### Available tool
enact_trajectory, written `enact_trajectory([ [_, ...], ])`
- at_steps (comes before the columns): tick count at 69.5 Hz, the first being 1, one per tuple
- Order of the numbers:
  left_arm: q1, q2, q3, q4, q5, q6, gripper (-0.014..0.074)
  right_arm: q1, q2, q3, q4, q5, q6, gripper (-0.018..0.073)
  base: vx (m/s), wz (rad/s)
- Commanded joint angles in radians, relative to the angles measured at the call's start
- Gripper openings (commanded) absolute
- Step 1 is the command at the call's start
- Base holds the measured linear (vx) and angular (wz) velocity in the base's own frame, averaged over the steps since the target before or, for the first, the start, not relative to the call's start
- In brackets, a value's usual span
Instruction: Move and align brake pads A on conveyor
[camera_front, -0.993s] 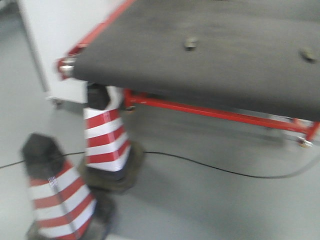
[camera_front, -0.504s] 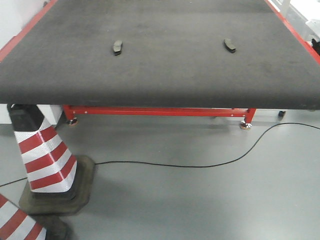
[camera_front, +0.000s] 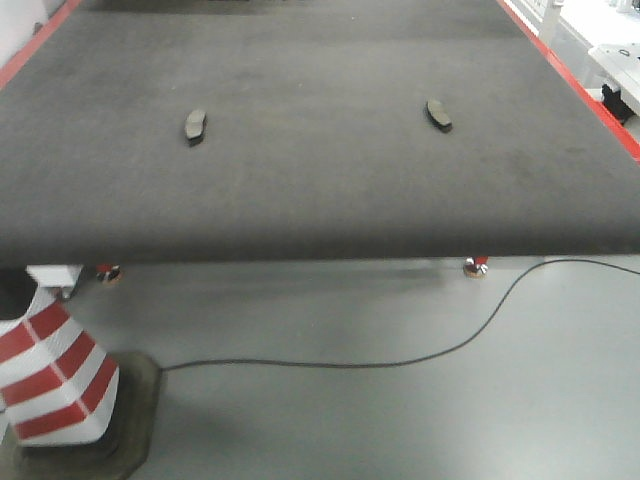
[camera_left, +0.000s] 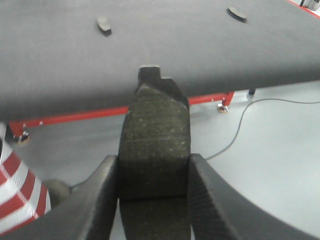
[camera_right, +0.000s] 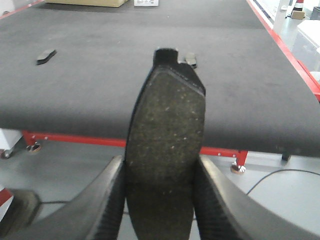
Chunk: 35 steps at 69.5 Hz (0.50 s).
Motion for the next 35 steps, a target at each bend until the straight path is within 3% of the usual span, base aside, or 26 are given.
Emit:
enact_trajectory([
  [1,-0.003,0.013,-0.030,0.005,-0.092,-0.004,-0.0006,-0.004,0.010,-0.034,-0.003,-0.097,-0.006,-0.0006,0.39,-0.05],
  [35,-0.003,0.013,-0.030,0.005,-0.092,-0.004,-0.0006,-0.004,0.010,-0.034,-0.003,-0.097,-0.006,-0.0006,0.44,0.01],
])
